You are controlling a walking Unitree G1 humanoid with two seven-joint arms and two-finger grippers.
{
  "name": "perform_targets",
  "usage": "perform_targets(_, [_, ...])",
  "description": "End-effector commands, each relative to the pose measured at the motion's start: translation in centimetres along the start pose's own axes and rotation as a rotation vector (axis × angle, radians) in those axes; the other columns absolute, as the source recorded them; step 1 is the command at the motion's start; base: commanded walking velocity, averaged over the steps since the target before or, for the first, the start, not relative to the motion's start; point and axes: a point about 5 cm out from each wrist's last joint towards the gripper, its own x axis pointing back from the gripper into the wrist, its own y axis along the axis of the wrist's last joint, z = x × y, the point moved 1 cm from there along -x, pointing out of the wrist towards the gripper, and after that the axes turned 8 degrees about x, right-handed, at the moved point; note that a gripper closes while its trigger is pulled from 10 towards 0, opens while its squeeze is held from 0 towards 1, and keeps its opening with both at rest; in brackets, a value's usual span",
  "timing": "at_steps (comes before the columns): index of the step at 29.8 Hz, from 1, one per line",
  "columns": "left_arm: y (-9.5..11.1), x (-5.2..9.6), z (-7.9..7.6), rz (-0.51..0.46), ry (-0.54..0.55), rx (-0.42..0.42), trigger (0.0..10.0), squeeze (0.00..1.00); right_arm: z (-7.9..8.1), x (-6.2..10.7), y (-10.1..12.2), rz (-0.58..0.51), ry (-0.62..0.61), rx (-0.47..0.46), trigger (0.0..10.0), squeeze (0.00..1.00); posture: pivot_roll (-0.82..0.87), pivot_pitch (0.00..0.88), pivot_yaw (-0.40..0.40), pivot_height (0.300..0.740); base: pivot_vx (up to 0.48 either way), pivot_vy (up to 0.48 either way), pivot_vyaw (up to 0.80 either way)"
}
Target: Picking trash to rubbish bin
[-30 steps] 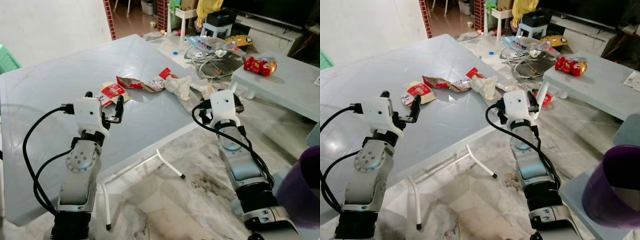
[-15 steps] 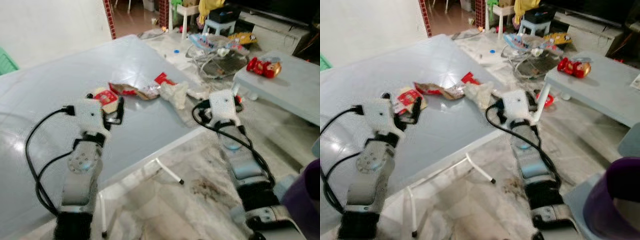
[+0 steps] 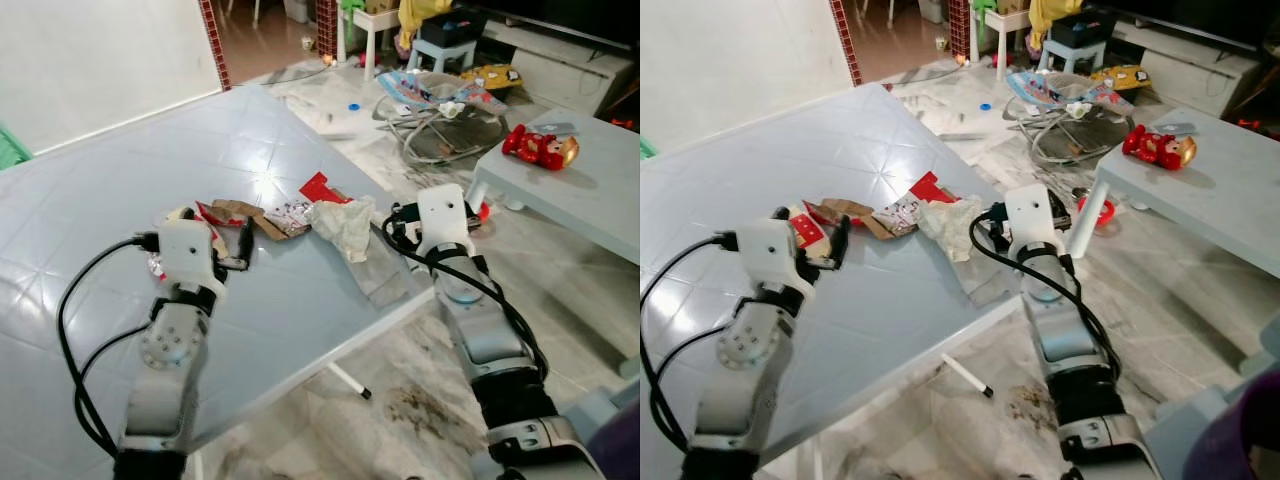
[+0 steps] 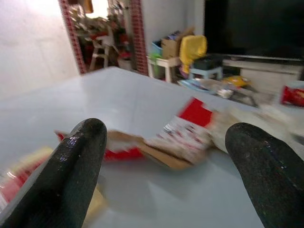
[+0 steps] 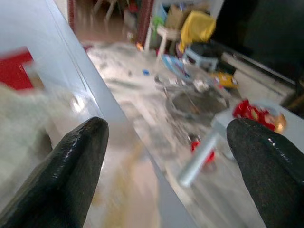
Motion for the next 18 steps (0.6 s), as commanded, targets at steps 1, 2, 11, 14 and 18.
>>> perform_targets(1, [0.1,0.7,0.7,0.008,0.009,-0.025,10.0,0.0,1.1,0.5,1.1,-0.022,0.056,-0.034,10.0,0.0,0.07,0.059,0.045,0.74,0.0,0.0,0.0])
perform_targets(2, [0.0,0.8,0.7,0.013,0.008,-0.025,10.0,0.0,1.4,0.7,1.2,-0.022,0.074,-0.042,10.0,0.0,0.07,0.059,0.045,0.74,0.0,0.0,0.0])
perform_targets(11, [-0.2,1.0,0.6,0.044,-0.025,-0.023,10.0,0.0,3.0,2.7,1.1,0.054,0.22,-0.135,10.0,0.0,0.07,0.06,0.057,0.74,0.0,0.0,0.0])
perform_targets(14, [-0.6,1.4,0.0,0.078,-0.075,-0.013,10.0,0.0,3.4,3.2,0.4,0.104,0.247,-0.154,10.0,0.0,0.07,0.06,0.066,0.74,0.0,0.0,0.0])
perform_targets(18, [-1.1,1.8,-0.4,0.11,-0.113,-0.004,10.0,0.0,3.7,3.5,-0.5,0.153,0.262,-0.16,10.0,0.0,0.07,0.056,0.07,0.74,0.0,0.0,0.0])
